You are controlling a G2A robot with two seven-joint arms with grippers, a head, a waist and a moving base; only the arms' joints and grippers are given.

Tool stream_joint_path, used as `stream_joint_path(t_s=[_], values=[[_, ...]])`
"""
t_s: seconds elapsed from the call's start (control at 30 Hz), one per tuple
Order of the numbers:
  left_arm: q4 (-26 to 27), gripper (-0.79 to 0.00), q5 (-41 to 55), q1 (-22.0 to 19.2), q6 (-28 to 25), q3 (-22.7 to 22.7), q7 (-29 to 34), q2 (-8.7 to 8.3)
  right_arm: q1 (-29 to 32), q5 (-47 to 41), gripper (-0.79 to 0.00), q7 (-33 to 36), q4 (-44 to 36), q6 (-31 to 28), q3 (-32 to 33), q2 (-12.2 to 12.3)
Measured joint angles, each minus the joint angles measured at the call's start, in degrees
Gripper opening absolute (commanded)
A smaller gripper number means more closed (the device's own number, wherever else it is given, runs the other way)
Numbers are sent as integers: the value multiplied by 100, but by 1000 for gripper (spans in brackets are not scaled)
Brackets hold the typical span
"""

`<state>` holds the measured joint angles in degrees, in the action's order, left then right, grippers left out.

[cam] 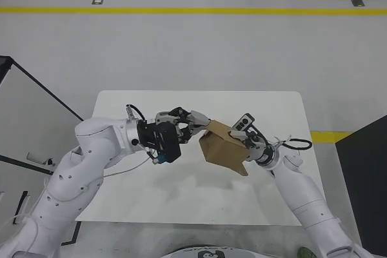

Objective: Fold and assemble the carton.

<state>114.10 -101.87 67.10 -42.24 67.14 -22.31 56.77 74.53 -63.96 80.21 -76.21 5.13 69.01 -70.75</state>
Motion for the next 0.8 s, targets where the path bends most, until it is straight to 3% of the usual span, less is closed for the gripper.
stream_joint_path(t_s=[0.8], values=[[-80,-785,64,45,-366,-226,-262,-32,-139,-78,-785,412,-4,-611,65,-29]])
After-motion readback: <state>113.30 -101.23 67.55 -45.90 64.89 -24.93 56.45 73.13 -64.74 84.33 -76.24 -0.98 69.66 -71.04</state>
